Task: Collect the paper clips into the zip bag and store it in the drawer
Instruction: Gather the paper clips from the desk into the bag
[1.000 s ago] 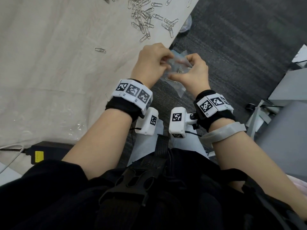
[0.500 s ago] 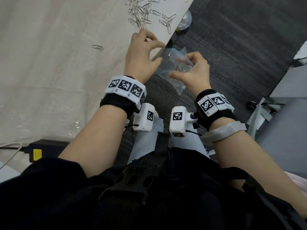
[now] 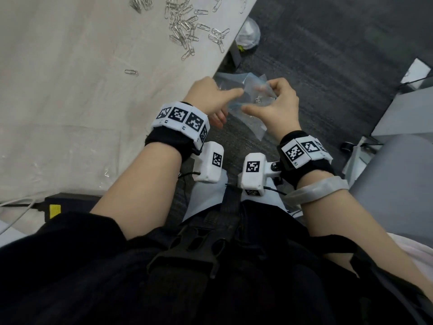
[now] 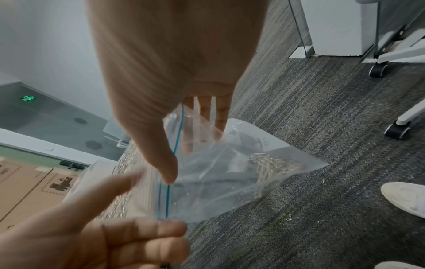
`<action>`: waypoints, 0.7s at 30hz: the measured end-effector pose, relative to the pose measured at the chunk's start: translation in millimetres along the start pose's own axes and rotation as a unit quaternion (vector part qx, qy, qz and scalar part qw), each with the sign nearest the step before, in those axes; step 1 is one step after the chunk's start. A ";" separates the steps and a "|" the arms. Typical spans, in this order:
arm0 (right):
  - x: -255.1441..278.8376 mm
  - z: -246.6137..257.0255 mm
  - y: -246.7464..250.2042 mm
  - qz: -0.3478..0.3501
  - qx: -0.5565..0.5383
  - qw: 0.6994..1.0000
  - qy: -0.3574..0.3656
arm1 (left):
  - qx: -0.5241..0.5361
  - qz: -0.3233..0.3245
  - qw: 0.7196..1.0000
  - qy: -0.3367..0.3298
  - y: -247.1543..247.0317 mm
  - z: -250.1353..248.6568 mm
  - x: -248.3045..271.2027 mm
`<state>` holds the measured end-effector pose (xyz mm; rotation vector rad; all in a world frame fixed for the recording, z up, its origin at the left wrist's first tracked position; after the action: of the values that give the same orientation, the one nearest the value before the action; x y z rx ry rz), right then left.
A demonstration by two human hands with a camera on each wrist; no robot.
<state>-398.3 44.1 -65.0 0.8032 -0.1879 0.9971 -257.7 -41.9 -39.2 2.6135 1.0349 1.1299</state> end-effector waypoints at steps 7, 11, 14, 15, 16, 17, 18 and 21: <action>9.2 0.6 27.9 0.030 -0.115 0.992 -0.032 | -0.006 -0.037 0.996 -0.075 -9.5 -27.2 -1.3; 2.9 -4.2 32.4 -0.002 -0.137 0.987 -0.088 | -0.040 -0.030 0.994 -0.093 -12.0 -31.7 -3.4; -4.1 -9.6 35.4 -0.068 -0.096 0.987 -0.106 | -0.061 -0.042 0.994 -0.084 -14.0 -28.8 -2.4; -7.1 -10.8 37.3 -0.089 -0.089 0.985 -0.115 | -0.070 -0.048 0.993 -0.078 -13.6 -27.2 -1.9; -9.6 -11.3 39.3 -0.108 -0.083 0.983 -0.123 | -0.078 -0.051 0.993 -0.071 -13.3 -25.6 -1.0; -11.9 -11.5 40.6 -0.119 -0.073 0.982 -0.128 | -0.087 -0.048 0.993 -0.063 -12.8 -24.3 -0.1; -13.9 -11.5 41.3 -0.124 -0.064 0.982 -0.129 | -0.095 -0.040 0.993 -0.052 -13.1 -23.1 0.5; -17.9 -9.0 41.5 -0.116 -0.045 0.984 -0.124 | -0.101 -0.014 0.995 -0.020 -15.8 -20.3 0.7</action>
<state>-443.5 50.0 -58.6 0.8442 -0.3438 0.6632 -279.8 -32.6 -29.8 2.4469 0.8959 1.1083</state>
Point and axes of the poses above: each hand's wrist, its own x-axis away from the middle knuckle, its own y-axis out of the back of the hand, z = x × y, the point moved 2 cm from there along -x, towards the middle knuckle, and after that the axes turned 11 degrees about -y, right-handed, at the moved point
